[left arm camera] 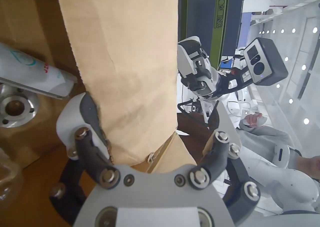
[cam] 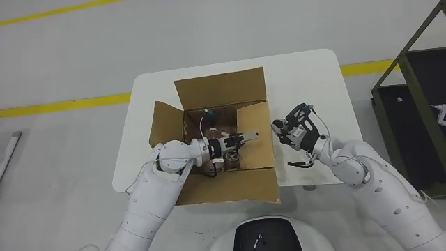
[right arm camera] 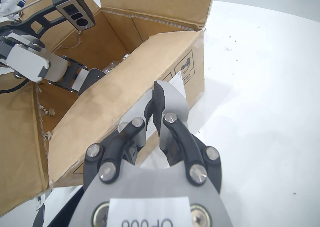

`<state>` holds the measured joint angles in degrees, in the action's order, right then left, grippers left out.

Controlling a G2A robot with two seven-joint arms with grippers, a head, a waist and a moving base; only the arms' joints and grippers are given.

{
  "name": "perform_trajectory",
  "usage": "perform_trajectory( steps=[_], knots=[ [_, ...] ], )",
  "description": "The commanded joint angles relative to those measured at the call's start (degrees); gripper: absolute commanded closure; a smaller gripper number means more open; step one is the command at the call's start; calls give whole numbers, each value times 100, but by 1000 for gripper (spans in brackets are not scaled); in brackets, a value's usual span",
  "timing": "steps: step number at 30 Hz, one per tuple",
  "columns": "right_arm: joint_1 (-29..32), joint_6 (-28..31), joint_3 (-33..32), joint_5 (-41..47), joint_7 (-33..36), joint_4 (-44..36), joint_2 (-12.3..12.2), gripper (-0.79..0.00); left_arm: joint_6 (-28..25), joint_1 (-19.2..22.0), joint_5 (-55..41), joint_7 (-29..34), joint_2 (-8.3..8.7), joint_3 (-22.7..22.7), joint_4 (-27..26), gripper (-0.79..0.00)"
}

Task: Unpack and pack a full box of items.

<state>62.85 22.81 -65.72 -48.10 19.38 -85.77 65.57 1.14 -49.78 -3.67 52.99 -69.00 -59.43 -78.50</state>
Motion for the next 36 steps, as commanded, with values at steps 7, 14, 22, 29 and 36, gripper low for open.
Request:
perform_trajectory(
  steps=[7, 14, 22, 29, 36],
  knots=[
    [31, -60, -156, 151, -86, -20, -2, -246, -154, -106, -695, 185, 30, -289, -196, -785],
    [137, -9, -661, 762, -120, -142, -53, -785, -391, 54, -1065, 434, 19, -326, -619, -785],
    [416, 36, -1374, 2149, 338, -380, -135, -557, -637, 531, -1171, 508, -118, 182, -666, -785],
    [603, 46, -1837, 2924, 778, -671, -205, -292, -837, 969, -1139, 624, -298, 822, -428, -785],
    [554, -176, -1869, 2903, 1041, -818, -232, -228, -878, 1136, -972, 584, -414, 1199, -242, -785]
  ],
)
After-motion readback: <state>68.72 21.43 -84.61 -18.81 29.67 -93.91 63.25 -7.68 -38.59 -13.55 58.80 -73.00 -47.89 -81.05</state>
